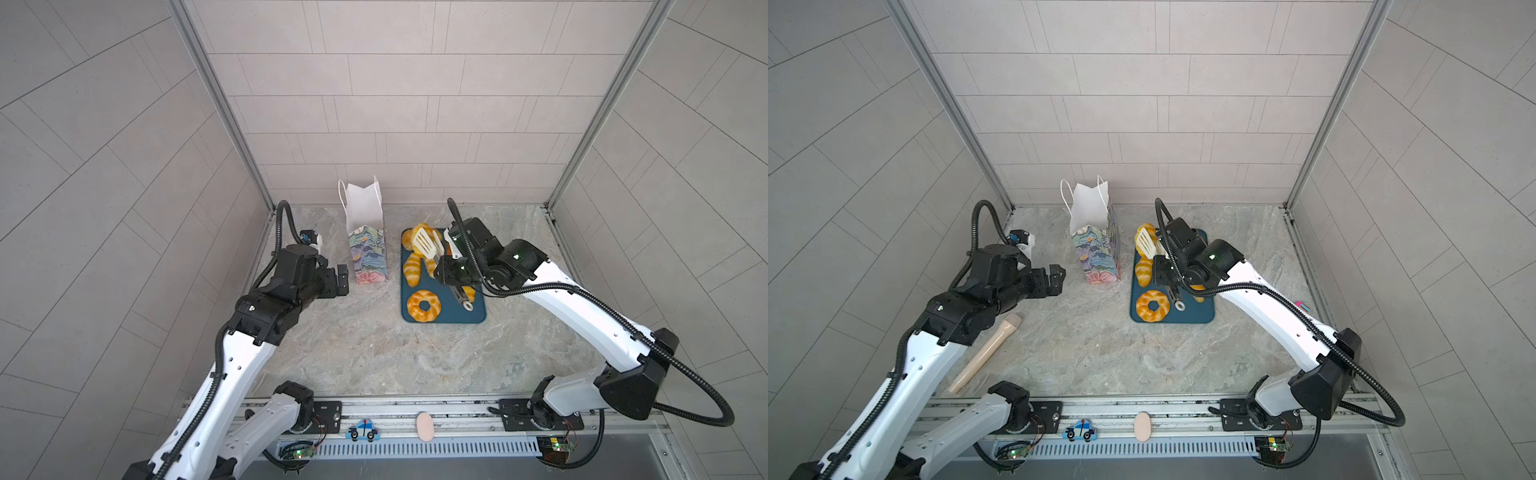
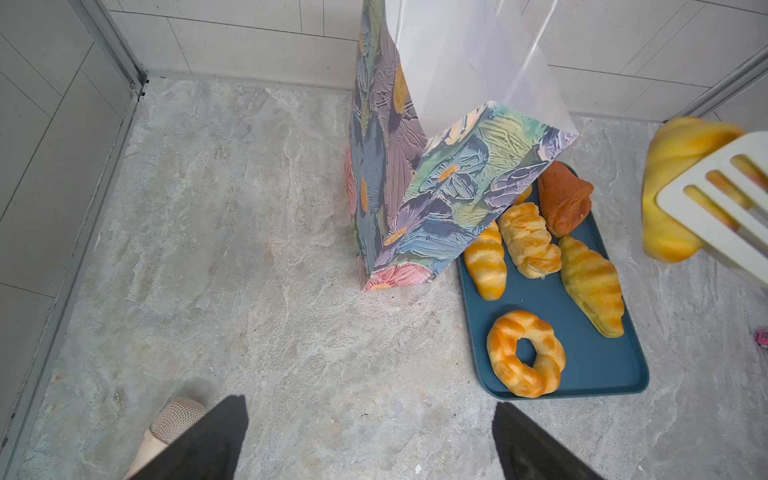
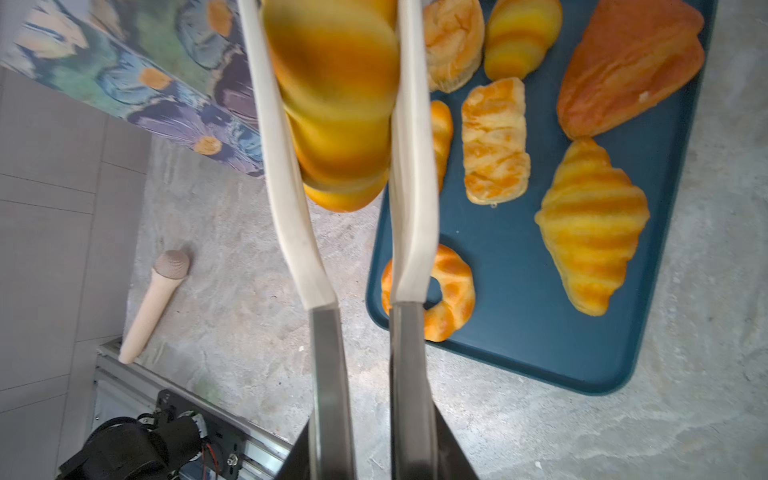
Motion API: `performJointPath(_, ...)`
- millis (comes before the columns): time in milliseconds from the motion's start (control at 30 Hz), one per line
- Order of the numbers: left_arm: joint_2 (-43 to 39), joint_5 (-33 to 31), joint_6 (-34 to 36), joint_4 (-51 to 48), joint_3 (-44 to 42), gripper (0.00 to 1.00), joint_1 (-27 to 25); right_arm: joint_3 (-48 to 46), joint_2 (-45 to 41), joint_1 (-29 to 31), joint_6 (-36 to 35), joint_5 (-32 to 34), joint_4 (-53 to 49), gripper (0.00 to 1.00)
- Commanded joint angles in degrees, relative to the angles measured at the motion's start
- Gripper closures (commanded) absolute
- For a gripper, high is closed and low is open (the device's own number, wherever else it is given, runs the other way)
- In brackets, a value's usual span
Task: Place the fake bread into the paper bag
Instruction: 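Lift the roll in the tongs toward the paper bag with the right gripper, then lower the roll into the paper bag and open the tongs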
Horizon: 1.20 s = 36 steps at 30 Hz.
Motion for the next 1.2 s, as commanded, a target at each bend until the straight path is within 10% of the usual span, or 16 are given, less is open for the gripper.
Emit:
performJointPath(0,-0.1,0.2,-0.3,0.5,-1.2,0.00,0.8,4.6,1.6,1.2,-1.4,-0.7,3.2,0.67)
performJointPath(667,0.0,1.8,0.8,0.2,-3.3,0.00,2.3,30.2,18.6,5.3,-5.1,-5.6,3.5,0.67)
performJointPath(1167,-1.1,0.6,2.1,-1.5,-3.5,0.00,2.3,46.6,30.9,4.6,-5.1,2.8,-4.8,0.67)
